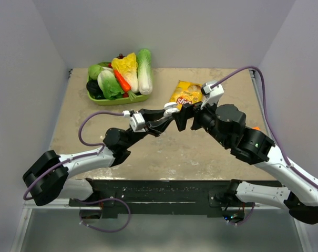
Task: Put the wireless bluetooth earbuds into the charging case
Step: Adjust the left earbud in the left side groove of the charging case.
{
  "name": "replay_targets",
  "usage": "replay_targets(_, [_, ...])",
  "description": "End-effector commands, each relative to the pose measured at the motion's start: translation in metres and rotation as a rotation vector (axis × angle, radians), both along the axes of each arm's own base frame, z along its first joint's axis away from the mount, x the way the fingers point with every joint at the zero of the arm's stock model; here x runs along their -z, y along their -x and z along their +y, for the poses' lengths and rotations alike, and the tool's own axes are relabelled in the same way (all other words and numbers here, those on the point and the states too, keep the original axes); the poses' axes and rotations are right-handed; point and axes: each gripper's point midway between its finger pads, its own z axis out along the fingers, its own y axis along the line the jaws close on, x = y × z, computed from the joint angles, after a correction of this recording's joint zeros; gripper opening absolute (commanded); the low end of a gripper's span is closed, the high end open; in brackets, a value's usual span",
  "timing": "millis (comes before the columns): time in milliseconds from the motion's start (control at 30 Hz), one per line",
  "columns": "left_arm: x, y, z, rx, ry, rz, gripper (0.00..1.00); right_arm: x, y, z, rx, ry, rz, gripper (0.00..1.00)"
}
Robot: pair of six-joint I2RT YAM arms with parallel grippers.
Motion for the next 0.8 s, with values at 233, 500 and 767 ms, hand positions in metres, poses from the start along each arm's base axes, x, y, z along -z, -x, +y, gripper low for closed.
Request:
replay_targets(233, [-0.121,0.065,0.076,-0.015,0.452,-0.421,0.0,-0.032,0.005,0.009,-0.058,-0.097,-0.062,0.98])
replay_targets(500, [-0.116,0.064,0.076,-0.02,0.443,-0.415,0.0,-0.039,0.006,0.023,-0.114,-0.116,-0.07,0.98])
replay_targets(767, [-0.119,0.068,0.077,-0.003,0.452,-0.425,0.0,-0.022,-0.004,0.024,-0.069,-0.065,-0.039,0.98])
